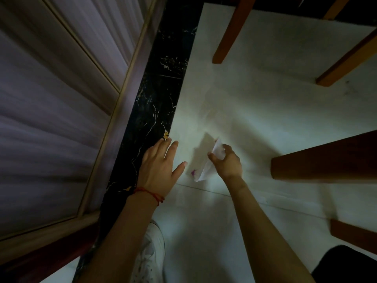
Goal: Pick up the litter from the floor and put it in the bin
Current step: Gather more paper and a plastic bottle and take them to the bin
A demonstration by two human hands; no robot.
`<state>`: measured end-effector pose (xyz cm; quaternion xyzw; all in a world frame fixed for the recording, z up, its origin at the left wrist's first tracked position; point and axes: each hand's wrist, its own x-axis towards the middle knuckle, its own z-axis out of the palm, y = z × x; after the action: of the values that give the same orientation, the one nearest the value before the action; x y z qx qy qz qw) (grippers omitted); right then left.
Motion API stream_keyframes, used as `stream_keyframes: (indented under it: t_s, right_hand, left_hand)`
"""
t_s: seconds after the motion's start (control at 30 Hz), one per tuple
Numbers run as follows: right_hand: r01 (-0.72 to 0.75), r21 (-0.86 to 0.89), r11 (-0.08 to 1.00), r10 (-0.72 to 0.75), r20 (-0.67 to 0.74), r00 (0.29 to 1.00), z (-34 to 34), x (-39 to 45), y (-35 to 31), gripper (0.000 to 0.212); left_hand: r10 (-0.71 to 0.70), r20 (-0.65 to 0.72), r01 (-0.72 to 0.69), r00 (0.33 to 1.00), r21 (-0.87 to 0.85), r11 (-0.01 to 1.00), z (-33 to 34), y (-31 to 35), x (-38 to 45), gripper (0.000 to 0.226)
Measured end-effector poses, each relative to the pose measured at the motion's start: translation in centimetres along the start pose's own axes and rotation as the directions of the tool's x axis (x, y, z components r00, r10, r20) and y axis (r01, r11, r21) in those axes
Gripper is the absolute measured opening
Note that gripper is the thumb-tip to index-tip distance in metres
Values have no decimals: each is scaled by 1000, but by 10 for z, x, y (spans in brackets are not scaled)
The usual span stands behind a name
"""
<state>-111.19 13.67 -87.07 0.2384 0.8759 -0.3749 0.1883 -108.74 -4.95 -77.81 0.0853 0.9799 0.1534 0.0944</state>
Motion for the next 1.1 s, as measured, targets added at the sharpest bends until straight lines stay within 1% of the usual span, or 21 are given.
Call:
stream_keyframes:
  t_s: [0.1,0.2,0.27,0.37,0.43,0.53,0.63,0.8,1.0,1.1]
  right_hand:
    - [33,-61,998,-32,19,999,0,0,-3,57]
    - [35,-77,996,-33,16,999,0,-1,-2,56]
    - [-17,-63,998,17,-5,1000,-1,-4,-1,60]
    - [-149,-38,988,146,-58,988,3,-12,0,72]
    - [-199,-30,980,197,-56,979,9,-19,1,71]
    - [-213,18,977,214,-66,975,16,-25,0,67]
    - [-190,55,980,194,-84,977,18,-23,-3,63]
    - [-88,25,996,90,-95,991,9,-23,-7,61]
    - [20,-146,989,-32,-75,997,-32,-58,-24,67]
    - [51,-227,973,-66,-58,996,-62,-86,-36,69]
  left_hand:
    - [-6,2,6,1000,2,1000,2,-1,0,57]
    - [-16,13,16,1000,7,1000,4,-1,0,57]
    - [-24,13,24,1000,5,1000,5,-2,1,57]
    - [-43,7,43,999,-6,999,8,-3,1,57]
    - [-57,10,57,998,-16,998,10,-4,0,57]
    - [-61,31,62,998,-21,998,14,-3,-4,57]
    - [-57,36,58,998,-26,998,18,-3,-6,56]
    - [-58,27,59,998,-34,998,21,-2,-5,55]
    - [-67,37,71,997,-88,994,-8,15,-21,53]
    - [-32,43,36,999,-94,995,-38,27,-32,52]
